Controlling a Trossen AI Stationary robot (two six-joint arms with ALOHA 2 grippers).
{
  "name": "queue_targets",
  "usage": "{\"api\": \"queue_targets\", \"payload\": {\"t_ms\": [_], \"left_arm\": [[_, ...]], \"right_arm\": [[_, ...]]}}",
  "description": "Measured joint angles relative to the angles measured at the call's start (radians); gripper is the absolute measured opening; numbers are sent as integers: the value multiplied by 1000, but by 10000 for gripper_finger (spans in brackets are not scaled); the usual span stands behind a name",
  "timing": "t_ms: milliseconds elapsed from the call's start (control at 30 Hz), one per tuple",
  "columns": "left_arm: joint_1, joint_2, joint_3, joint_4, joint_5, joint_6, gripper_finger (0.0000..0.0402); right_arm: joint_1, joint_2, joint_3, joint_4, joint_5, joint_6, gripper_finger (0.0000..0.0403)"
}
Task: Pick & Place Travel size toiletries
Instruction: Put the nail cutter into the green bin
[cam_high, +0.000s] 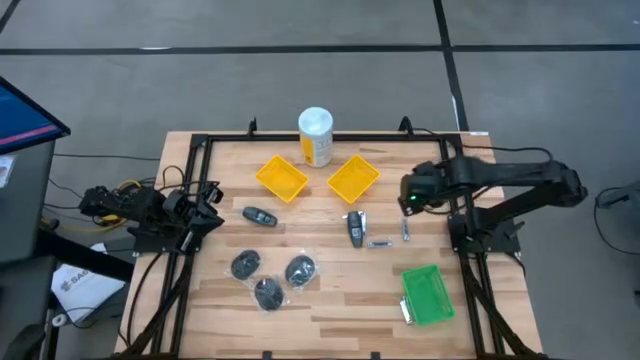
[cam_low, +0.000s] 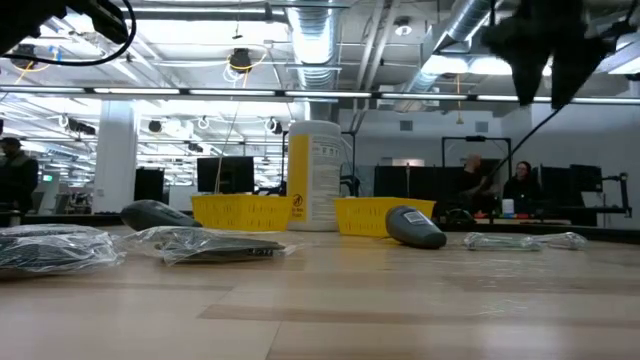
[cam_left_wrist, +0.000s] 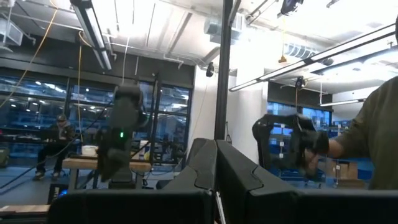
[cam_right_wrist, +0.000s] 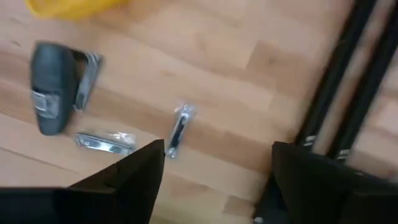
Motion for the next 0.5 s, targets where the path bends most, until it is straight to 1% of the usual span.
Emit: {"api": "queue_targets", "payload": {"t_ms": [100, 300, 500], "left_arm": [[0, 0, 0, 1, 0, 0, 2], [0, 0, 0, -1, 0, 0, 2], [0, 0, 0, -1, 0, 10, 2]], "right_arm": [[-16, 27, -111, 94, -49, 0, 285], [-45, 63, -296, 378, -155, -3, 285], [-44, 125, -414, 503, -218, 16, 285]]}}
